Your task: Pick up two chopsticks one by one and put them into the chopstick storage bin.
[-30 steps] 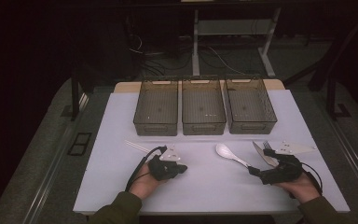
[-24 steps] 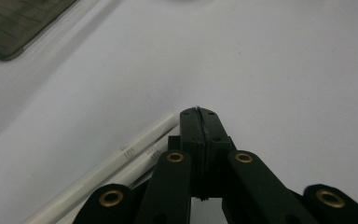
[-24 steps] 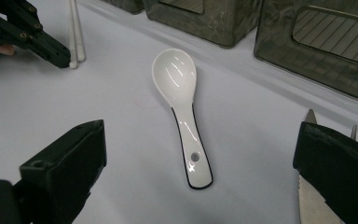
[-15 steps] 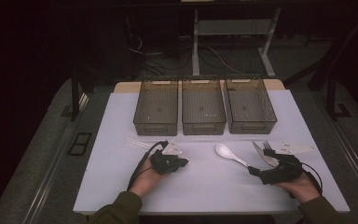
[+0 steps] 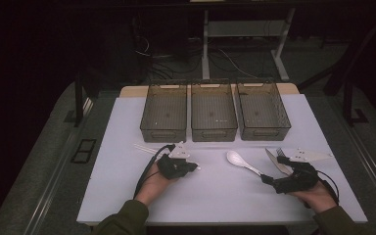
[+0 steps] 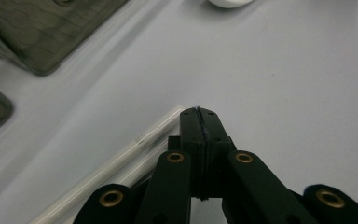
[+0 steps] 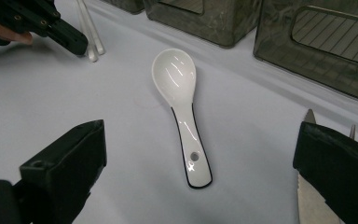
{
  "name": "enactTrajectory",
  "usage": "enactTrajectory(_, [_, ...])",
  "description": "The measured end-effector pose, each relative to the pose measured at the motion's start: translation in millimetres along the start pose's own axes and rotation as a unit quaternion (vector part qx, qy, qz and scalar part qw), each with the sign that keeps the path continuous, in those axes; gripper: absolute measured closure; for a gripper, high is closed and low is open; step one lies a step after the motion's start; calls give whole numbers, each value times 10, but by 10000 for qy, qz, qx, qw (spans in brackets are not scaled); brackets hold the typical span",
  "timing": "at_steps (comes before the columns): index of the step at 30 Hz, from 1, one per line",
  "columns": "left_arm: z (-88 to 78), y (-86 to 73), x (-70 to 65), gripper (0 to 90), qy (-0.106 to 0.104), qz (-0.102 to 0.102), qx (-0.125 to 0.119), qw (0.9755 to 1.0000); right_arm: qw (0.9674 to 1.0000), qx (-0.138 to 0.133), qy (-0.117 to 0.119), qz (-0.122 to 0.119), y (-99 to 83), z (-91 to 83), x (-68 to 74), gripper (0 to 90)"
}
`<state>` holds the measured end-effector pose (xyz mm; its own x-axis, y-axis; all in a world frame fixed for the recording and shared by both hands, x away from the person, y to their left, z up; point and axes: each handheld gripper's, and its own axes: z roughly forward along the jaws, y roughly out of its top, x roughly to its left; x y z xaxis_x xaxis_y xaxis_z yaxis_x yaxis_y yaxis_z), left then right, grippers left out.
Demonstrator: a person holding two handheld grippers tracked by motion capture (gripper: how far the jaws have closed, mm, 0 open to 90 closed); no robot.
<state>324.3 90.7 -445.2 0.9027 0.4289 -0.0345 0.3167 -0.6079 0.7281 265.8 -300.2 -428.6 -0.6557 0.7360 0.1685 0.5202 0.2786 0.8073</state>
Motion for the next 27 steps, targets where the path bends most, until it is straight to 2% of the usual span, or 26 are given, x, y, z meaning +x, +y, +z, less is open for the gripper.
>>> enactTrajectory(2, [-117,-5,77,888,96,-61,-84,9999,10000,3,-3,9,-1,-3,0,26])
enactTrajectory(5, [-256,-66,209,887,311,-159,-84,9994,10000,1,-1,-3,-1,-2,-1,26])
enactTrajectory(10, [-542,-238,499,888,781,-533,-177,9954,10000,11,17,-6,-1,1,-7,25])
enactTrajectory(12, [-639,-321,617,888,961,-711,-136,9927,10000,26,17,21,-1,5,-7,25])
enactTrajectory(16, [-799,-446,793,887,1310,-946,-23,9869,10000,36,22,16,-1,8,-7,25])
enactTrajectory(18, [-866,-485,858,886,1462,-994,26,9842,10000,27,22,26,0,11,-13,26])
enactTrajectory(19, [-866,-485,858,882,1462,-994,26,9842,10000,28,23,35,0,12,-15,26])
enactTrajectory(20, [-928,-520,914,875,1647,-1036,100,9808,10000,33,15,34,0,13,-17,25])
enactTrajectory(22, [-976,-559,973,859,1793,-1146,81,9771,10000,42,17,29,-1,12,-14,25])
enactTrajectory(23, [-976,-559,973,852,1793,-1146,81,9771,10000,46,16,24,-2,12,-12,25])
enactTrajectory(24, [-1019,-600,1034,843,1911,-1315,63,9727,10000,46,11,21,-3,13,-11,25])
enactTrajectory(25, [-1019,-600,1034,841,1911,-1315,63,9727,10000,46,11,21,-3,13,-11,25])
enactTrajectory(26, [-1049,-638,1097,838,2011,-1456,89,9686,10000,52,15,19,-2,15,-12,25])
enactTrajectory(27, [-1056,-655,1128,838,2053,-1504,114,9670,10000,49,11,19,-2,17,-14,25])
